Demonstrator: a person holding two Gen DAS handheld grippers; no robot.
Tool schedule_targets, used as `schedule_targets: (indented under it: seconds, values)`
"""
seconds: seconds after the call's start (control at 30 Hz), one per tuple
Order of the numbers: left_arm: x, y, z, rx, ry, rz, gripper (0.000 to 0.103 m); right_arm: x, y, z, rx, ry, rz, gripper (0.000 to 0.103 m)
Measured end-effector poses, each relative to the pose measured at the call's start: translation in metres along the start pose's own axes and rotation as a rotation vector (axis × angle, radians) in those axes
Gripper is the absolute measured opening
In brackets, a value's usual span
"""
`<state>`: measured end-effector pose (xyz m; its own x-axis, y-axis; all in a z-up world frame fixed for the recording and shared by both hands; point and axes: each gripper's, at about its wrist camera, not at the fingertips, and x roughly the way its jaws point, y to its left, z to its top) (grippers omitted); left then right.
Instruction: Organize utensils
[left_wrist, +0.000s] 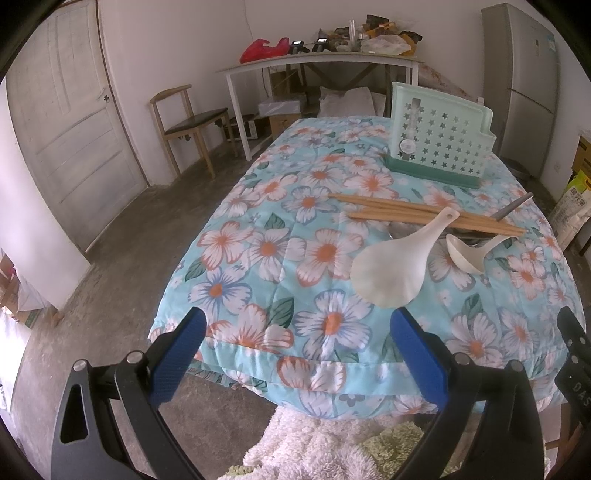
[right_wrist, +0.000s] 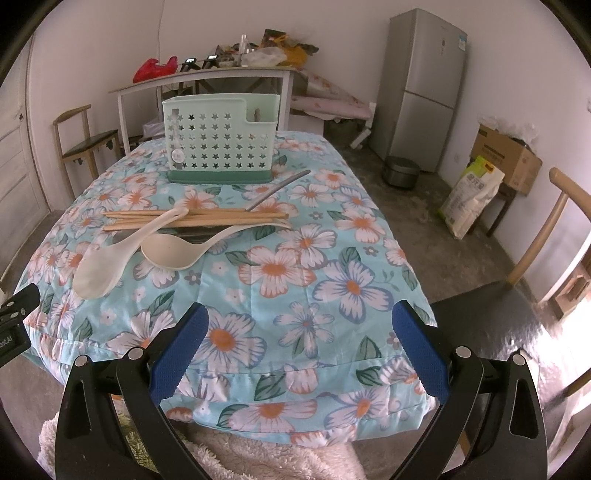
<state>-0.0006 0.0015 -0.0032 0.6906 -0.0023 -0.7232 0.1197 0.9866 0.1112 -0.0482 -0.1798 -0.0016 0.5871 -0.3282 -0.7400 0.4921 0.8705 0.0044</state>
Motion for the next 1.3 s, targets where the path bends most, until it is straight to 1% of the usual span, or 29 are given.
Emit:
schedule_targets:
  seconds: [1.07,1.3]
  values:
    - [0.0008,0.0028,-0.0008,0.005,0.005,0.004,0.097,-0.0025,0.0007,0.0013,0.002,-0.005,0.002,0.095]
    - [0.0005,0.0111,-0.0034,0.003,0.006,0.006,0.097,-0.0037,0.0009,0.0023,0.002,-0.007,0.002,0.095]
